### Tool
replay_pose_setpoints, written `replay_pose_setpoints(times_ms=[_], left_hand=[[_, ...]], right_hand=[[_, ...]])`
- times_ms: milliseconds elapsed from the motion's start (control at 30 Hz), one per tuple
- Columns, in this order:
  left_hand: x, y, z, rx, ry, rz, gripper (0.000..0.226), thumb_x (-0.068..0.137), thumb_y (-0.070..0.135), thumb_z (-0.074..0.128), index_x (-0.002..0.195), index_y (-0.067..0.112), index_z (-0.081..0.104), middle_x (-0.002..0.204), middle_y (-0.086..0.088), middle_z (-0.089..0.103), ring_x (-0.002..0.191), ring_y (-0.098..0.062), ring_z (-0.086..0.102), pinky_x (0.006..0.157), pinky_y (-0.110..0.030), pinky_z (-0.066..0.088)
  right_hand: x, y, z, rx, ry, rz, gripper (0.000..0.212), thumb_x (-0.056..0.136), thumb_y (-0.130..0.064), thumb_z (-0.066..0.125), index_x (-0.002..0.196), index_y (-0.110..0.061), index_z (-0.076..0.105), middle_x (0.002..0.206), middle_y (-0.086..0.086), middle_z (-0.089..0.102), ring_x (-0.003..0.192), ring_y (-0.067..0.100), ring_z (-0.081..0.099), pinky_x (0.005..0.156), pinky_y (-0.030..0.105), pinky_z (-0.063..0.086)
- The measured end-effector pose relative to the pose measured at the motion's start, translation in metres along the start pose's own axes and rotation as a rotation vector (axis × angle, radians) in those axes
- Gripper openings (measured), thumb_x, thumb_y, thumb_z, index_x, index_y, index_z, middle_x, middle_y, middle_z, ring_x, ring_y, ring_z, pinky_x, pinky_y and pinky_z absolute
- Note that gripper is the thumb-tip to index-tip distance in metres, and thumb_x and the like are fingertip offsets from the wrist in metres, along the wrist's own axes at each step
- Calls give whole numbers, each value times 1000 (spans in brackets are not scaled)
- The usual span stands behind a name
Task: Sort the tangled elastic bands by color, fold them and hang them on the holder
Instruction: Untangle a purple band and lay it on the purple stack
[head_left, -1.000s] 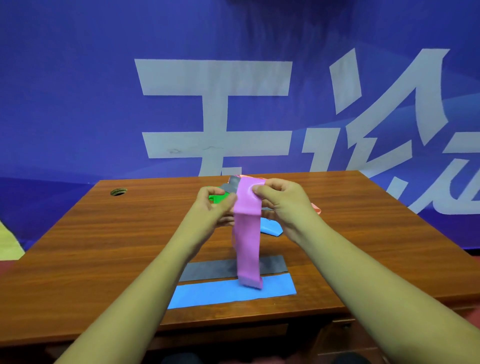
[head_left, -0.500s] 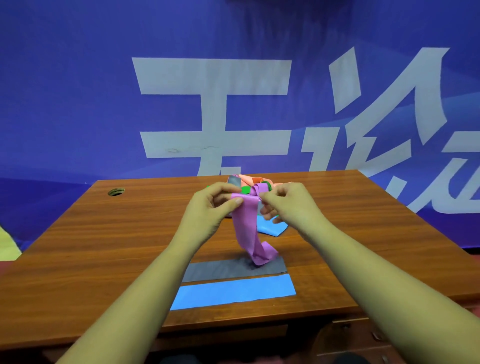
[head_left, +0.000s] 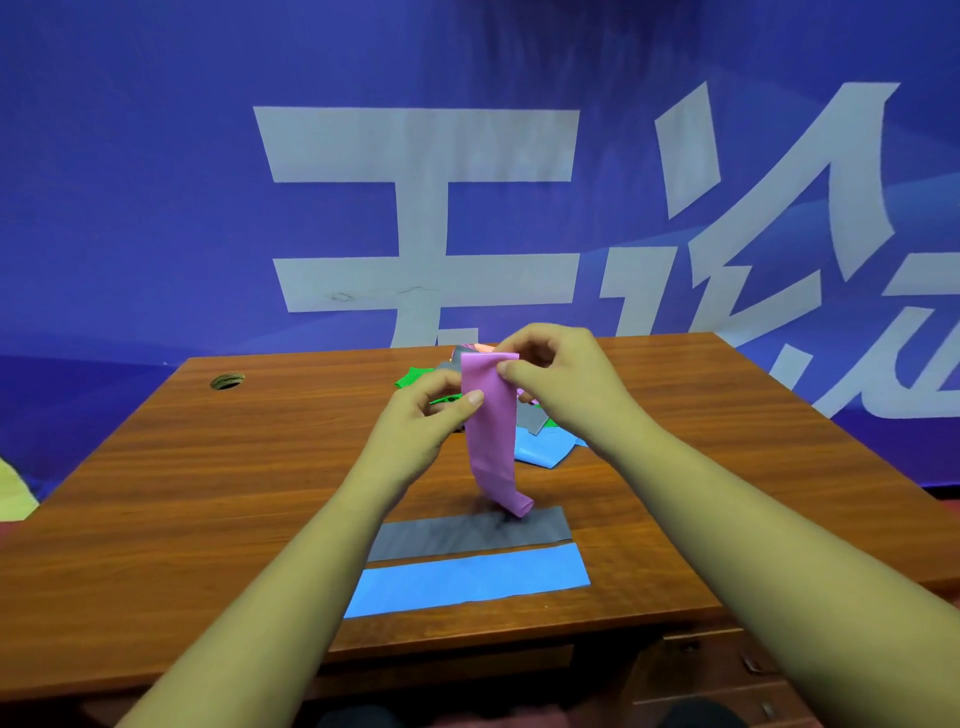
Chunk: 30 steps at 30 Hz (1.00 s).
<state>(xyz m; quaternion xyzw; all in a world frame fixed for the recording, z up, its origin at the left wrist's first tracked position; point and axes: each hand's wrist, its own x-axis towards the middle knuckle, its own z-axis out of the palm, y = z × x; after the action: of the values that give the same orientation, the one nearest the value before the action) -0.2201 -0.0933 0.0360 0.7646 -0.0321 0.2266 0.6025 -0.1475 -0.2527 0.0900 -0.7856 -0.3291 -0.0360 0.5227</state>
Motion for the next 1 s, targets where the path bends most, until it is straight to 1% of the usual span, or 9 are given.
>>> replay_pose_setpoints(times_ms=[133, 267, 333, 433, 500, 633, 800, 900, 1000], left_hand=[[7, 2, 3, -33, 15, -11, 12, 95, 17, 61, 99, 7, 66, 80, -11, 65, 76, -13, 58, 75, -35, 48], [9, -2, 10, -128, -87, -96, 12, 96, 9, 58, 106, 2, 60, 65, 10, 66, 62, -3, 57, 64, -17, 46], [6, -8, 11, -160, -161, -183, 19, 92, 7, 62, 110, 1, 60, 76, 8, 73, 68, -2, 64, 66, -15, 49], [0, -28, 6, -114, -239, -260, 32, 84, 15, 74, 115, 11, 66, 105, -4, 75, 94, -13, 69, 87, -31, 54], [-5, -36, 3, -91, -267, -316, 30, 81, 22, 76, 110, 16, 70, 102, -1, 76, 90, -13, 68, 83, -31, 53], [-13, -47, -9, -114, -224, -435, 15, 78, 35, 75, 85, 22, 76, 81, -2, 71, 72, -16, 61, 69, -29, 46], [-19, -57, -32, -24, -299, -591, 31, 74, 34, 70, 97, 13, 73, 84, -2, 72, 78, -17, 65, 65, -24, 49], [-21, -67, -45, 28, -366, -636, 15, 85, 20, 69, 97, 12, 72, 90, -4, 72, 83, -17, 66, 71, -24, 52], [-21, -78, -55, -88, -228, -664, 16, 89, 10, 66, 104, 6, 70, 93, -13, 72, 77, -19, 68, 67, -26, 56]], right_hand=[[8, -5, -3, -106, -98, 7, 11, 84, -24, 70, 90, -15, 71, 81, 4, 71, 74, 20, 65, 69, 40, 56], [21, -19, -8, -247, -85, -23, 9, 87, -18, 64, 86, -12, 72, 81, 7, 71, 66, 18, 61, 67, 39, 55], [30, -26, -12, -187, -17, 7, 8, 87, -16, 64, 84, -13, 70, 83, 13, 70, 60, 25, 61, 56, 40, 57], [45, -28, -23, -91, 109, 77, 10, 87, -11, 63, 85, -4, 71, 82, 18, 68, 65, 25, 63, 59, 39, 58], [52, -23, -29, -20, 153, 120, 12, 88, -8, 62, 89, 0, 70, 80, 15, 65, 65, 19, 62, 55, 30, 56], [55, 1, -36, 83, 232, 216, 11, 90, -9, 62, 87, 0, 68, 83, 17, 64, 70, 21, 63, 54, 27, 56], [40, 41, -37, 269, 304, 409, 13, 92, -8, 61, 80, -4, 65, 79, 12, 63, 64, 19, 62, 54, 27, 55], [29, 69, -32, 378, 348, 508, 10, 92, -6, 59, 90, 2, 65, 82, 14, 63, 66, 20, 62, 51, 25, 55], [19, 94, -24, 447, 378, 579, 13, 91, -5, 61, 79, -5, 64, 88, 15, 65, 72, 23, 63, 48, 24, 53]])
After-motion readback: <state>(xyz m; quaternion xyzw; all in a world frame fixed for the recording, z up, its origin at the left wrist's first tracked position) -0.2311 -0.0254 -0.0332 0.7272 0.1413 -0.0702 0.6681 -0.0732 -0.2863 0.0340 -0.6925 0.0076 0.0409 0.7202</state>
